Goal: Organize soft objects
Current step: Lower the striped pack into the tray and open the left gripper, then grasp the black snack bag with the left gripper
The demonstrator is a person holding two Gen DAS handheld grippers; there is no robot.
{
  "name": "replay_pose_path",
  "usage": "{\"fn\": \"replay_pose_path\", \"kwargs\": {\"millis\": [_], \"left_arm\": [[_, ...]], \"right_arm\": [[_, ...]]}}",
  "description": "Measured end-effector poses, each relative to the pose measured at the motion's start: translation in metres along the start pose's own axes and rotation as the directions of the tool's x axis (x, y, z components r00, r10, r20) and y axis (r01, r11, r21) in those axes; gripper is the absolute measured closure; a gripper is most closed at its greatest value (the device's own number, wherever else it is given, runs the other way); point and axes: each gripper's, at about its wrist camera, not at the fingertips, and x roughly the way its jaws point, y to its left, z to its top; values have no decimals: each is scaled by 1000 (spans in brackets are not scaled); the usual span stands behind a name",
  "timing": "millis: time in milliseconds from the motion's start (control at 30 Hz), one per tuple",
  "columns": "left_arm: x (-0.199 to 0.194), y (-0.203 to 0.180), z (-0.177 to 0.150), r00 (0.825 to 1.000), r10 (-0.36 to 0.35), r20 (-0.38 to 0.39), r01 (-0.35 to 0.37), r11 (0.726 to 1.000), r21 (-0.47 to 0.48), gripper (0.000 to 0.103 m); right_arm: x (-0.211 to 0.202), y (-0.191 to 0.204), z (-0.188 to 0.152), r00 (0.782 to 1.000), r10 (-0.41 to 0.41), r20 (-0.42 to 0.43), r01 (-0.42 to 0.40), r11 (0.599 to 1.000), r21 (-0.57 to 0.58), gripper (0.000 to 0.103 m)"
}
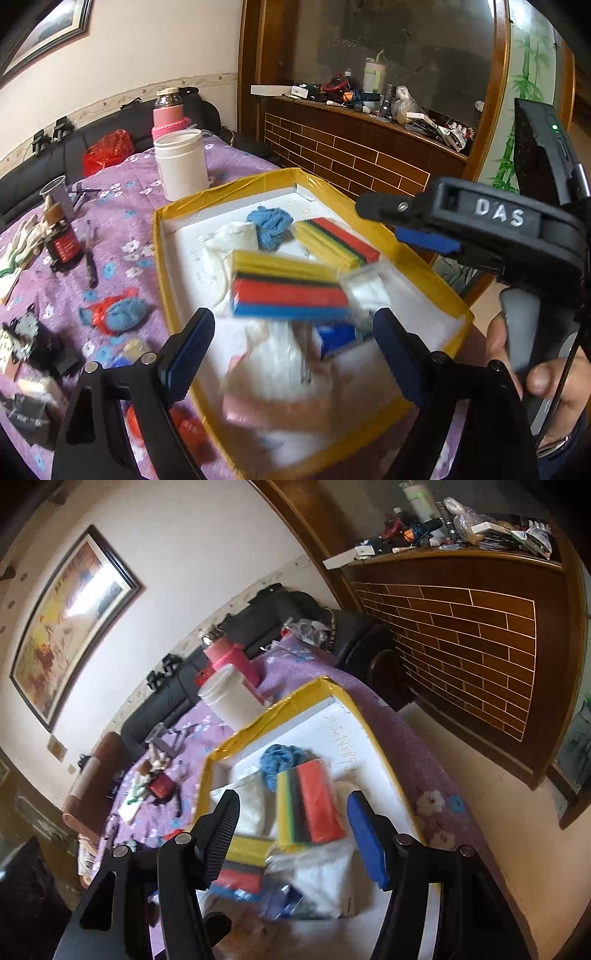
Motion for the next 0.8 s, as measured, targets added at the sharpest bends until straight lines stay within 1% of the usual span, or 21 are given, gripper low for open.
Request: {"fn": "replay_pose_path", "kwargs": {"millis": [133, 400, 533, 633, 733, 800], "left_arm": [[-18, 11, -12, 1000, 2, 6, -2, 1000, -18, 16], [-53, 46, -43, 1000, 27, 10, -26, 997, -70, 16], [-72, 67, -64, 999, 41, 12, -39, 995, -96, 16], [-90, 91, -84, 997, 72, 22, -68, 990, -127, 16], [-109, 124, -108, 994, 112, 20, -106, 975, -195, 16], [-124, 148, -124, 990, 142, 18, -132, 957, -258, 16]], "right_arm": [[-6, 17, -14, 999, 45, -13, -45, 999, -24, 37], [0, 61, -46, 990, 110, -88, -118, 989, -85, 37], [4, 85, -58, 985, 129, -115, -143, 983, -119, 37], [8, 105, -67, 979, 149, -141, -170, 974, -150, 37], [19, 129, -79, 965, 181, -191, -216, 960, -180, 37], [32, 148, -88, 948, 209, -240, -258, 946, -195, 37]]}}
